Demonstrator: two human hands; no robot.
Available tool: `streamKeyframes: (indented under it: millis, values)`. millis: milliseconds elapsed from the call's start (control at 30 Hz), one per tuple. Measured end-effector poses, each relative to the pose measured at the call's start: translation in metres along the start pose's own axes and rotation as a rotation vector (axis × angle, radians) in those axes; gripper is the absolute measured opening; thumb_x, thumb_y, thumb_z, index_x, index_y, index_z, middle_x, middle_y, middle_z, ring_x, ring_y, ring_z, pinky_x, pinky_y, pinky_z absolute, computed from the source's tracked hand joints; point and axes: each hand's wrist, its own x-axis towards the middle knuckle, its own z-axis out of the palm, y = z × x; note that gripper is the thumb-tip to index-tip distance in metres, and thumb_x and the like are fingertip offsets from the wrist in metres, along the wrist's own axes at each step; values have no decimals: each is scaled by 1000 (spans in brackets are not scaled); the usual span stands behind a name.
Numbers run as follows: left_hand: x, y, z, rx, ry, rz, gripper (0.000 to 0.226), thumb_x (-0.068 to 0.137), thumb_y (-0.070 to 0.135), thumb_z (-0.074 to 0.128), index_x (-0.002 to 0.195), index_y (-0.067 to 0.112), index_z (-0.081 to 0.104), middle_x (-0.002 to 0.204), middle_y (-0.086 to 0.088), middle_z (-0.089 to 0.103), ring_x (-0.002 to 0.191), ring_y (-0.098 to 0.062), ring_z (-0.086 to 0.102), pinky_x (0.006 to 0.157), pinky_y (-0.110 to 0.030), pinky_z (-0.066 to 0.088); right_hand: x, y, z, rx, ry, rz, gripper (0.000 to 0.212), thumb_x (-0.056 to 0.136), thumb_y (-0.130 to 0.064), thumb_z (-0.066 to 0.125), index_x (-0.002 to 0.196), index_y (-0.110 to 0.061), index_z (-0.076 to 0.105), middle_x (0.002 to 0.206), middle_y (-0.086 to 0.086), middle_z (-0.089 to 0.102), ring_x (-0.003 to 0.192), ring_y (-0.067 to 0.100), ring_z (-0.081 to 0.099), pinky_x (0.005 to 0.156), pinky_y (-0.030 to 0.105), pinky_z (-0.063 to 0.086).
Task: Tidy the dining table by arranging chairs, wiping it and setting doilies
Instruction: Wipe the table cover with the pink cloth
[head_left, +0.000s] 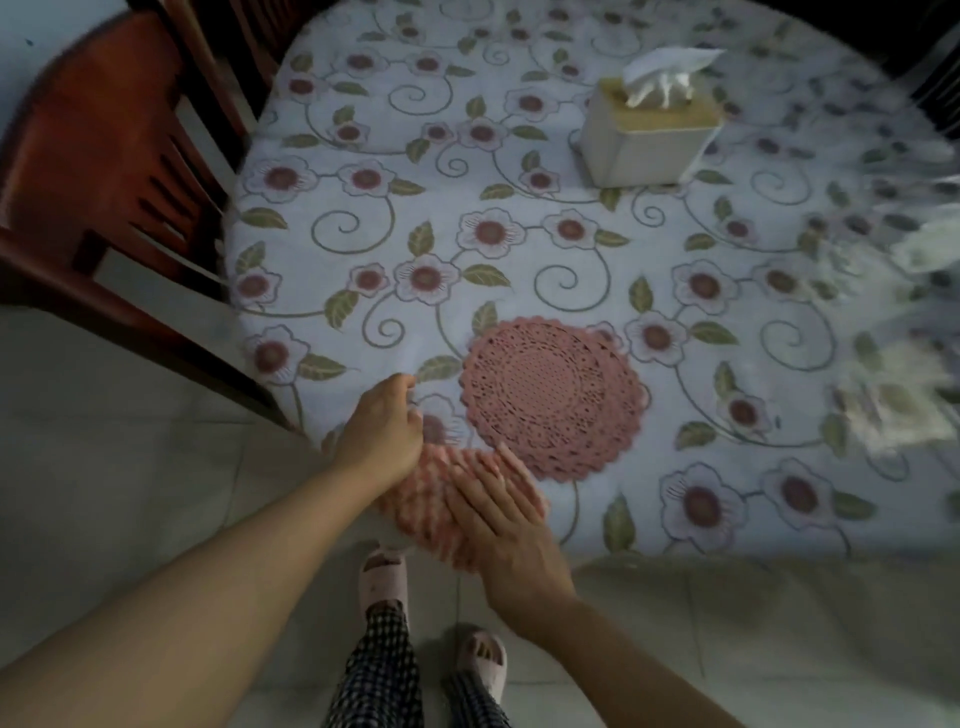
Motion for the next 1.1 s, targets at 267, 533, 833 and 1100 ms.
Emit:
streamKeyframes:
  millis: [267,533,833,1100]
  values:
    - [-32,56,45,65,7,90,44,93,13,47,135,7,39,139,-14,46,126,-31,44,104,-40,33,-111,90,-53,-55,132,382,54,100,-38,26,143,-7,32,149,15,35,144,26,16,112,52,22]
    - [-30,85,59,246,6,227,47,90,21,52,133,7,40,141,-10,39,129,-29,36,106,-41,32,-103,151,-91,-158,92,1045,104,73,-69,1,148,2,16,155,24,13,144,38,10,116,45,-3]
    - [-12,129,69,205,-121,362,47,93,22,50,137,12,39,146,-4,39,134,-22,34,112,-37,28,-51,76,-47,-185,40,648,64,95,-40,27,147,-3,21,154,18,18,144,30,14,112,42,12]
    - [2,178,86,205,-181,425,41,91,21,52,130,13,44,136,-2,46,124,-20,42,104,-35,34,-80,172,-78,-132,23,745,61,98,-45,11,146,-11,28,152,9,30,141,29,28,110,47,15]
